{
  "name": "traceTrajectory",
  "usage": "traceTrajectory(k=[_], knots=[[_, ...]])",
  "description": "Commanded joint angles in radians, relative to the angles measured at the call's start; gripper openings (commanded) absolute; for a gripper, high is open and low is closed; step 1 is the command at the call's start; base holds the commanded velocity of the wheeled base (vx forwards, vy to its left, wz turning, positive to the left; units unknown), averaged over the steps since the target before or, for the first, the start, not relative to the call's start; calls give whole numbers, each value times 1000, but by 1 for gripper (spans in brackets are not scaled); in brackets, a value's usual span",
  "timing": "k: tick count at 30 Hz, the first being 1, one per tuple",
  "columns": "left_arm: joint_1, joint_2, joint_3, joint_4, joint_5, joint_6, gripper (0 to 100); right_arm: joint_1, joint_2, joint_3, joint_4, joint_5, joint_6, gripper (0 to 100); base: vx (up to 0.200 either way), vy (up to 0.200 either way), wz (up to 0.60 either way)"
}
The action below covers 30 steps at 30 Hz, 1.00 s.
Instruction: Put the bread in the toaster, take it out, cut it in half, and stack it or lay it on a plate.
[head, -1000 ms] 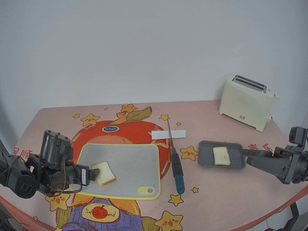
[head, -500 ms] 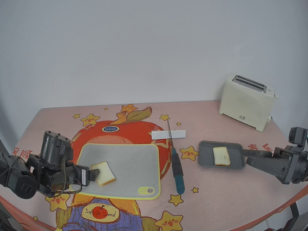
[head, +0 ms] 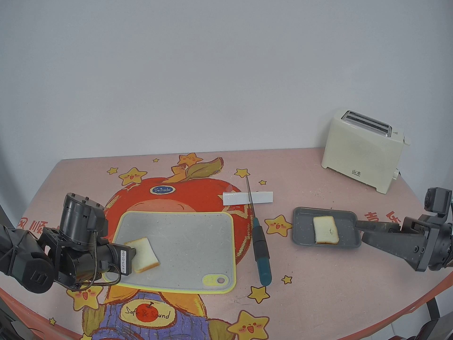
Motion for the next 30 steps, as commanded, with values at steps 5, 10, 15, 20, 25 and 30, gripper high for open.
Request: traceTrajectory(k=[5, 10, 15, 20, 25, 30], knots=[[1, 2, 1, -1, 1, -1, 0, 2, 1, 1, 0, 1, 0, 100, 0, 0, 0], [1, 2, 1, -3, 1, -1, 0, 2, 1, 3, 0, 1, 0, 100, 0, 0, 0], [1, 0, -10, -9, 1, -9, 0, 2, 4, 5, 0, 1, 0, 100, 0, 0, 0], [1, -16, -19, -12, 2, -9, 0, 1, 3, 5, 0, 1, 0, 100, 0, 0, 0], [1, -99, -57, -14, 1, -11, 0, 1, 3, 5, -2, 1, 0, 100, 0, 0, 0], [1, -182, -88, -34, -10, -11, 0, 1, 3, 6, -2, 1, 0, 100, 0, 0, 0]])
